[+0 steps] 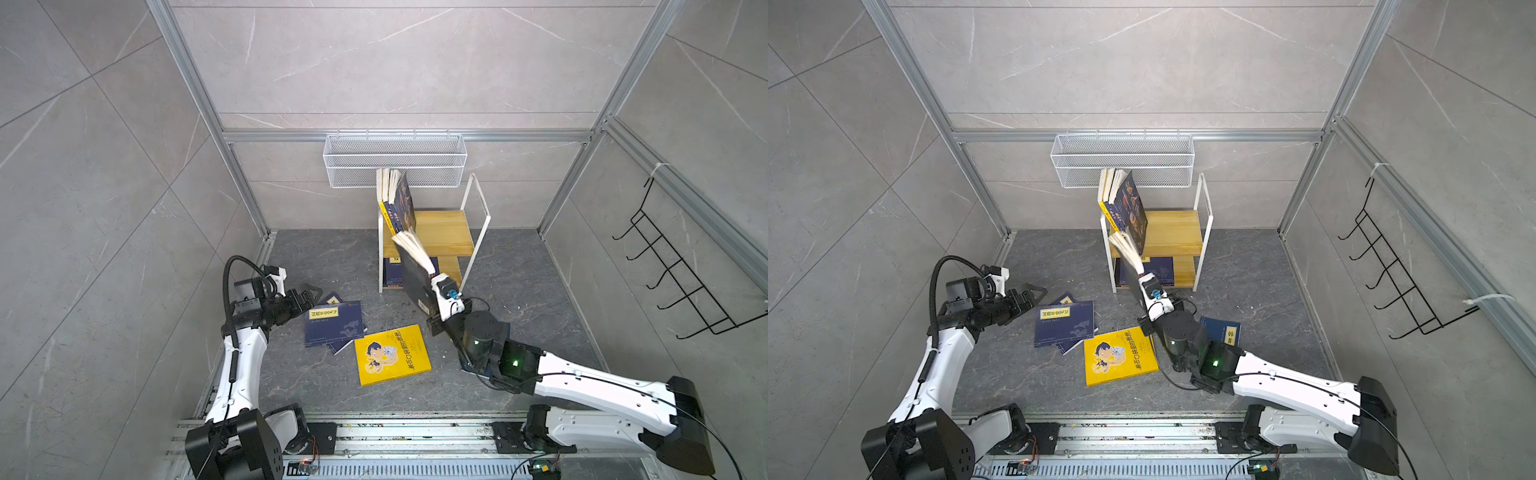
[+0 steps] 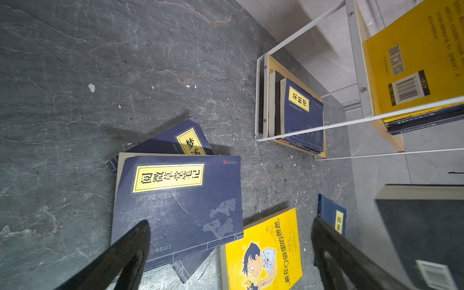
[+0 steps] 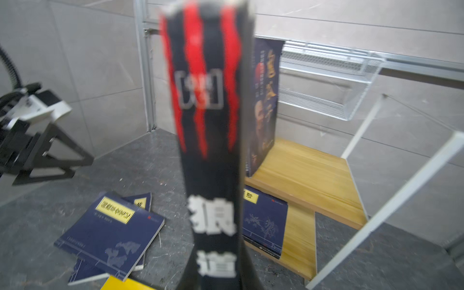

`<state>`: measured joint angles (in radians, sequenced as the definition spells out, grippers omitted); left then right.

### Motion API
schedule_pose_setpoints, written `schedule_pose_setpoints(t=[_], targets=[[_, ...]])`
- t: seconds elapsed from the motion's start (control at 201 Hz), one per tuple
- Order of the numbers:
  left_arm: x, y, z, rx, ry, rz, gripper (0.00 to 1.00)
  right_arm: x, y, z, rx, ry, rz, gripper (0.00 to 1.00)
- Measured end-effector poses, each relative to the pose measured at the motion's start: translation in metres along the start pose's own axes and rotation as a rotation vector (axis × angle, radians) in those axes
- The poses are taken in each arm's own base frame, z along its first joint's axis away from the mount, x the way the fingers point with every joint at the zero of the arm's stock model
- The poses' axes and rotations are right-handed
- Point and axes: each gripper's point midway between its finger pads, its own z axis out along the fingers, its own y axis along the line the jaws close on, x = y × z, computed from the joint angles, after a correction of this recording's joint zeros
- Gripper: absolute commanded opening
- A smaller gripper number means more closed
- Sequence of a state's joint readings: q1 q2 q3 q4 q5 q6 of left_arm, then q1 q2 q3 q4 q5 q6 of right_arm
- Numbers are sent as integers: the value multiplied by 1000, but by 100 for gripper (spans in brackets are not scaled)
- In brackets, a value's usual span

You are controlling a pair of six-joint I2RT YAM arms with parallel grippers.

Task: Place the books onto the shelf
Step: 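Carry the upright black book to the shelf's upper tier with right gripper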

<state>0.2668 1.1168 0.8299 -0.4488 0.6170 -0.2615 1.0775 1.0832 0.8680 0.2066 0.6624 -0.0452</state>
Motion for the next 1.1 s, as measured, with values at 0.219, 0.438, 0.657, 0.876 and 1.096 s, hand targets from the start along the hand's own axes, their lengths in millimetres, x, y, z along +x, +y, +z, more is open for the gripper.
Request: schedule_pose_setpoints(t=[0.219,0.438,0.657,0.876,1.096], targets=[[0,4,-1,-21,-3,7,100,-33,-64,4,199,-34,97,0],[1,6,-2,-30,2,-2,100,-48,-94,39,333,-37,101,0],[-1,2,-7,-28,-12,7,100,-38,-94,104,360,-3,30,0],[1,1,-9,-29,-8,3,100,-17,-111,156,396,37,10,0],[1,1,-9,-29,-9,5,100,-12,-109,183,364,7,36,0]])
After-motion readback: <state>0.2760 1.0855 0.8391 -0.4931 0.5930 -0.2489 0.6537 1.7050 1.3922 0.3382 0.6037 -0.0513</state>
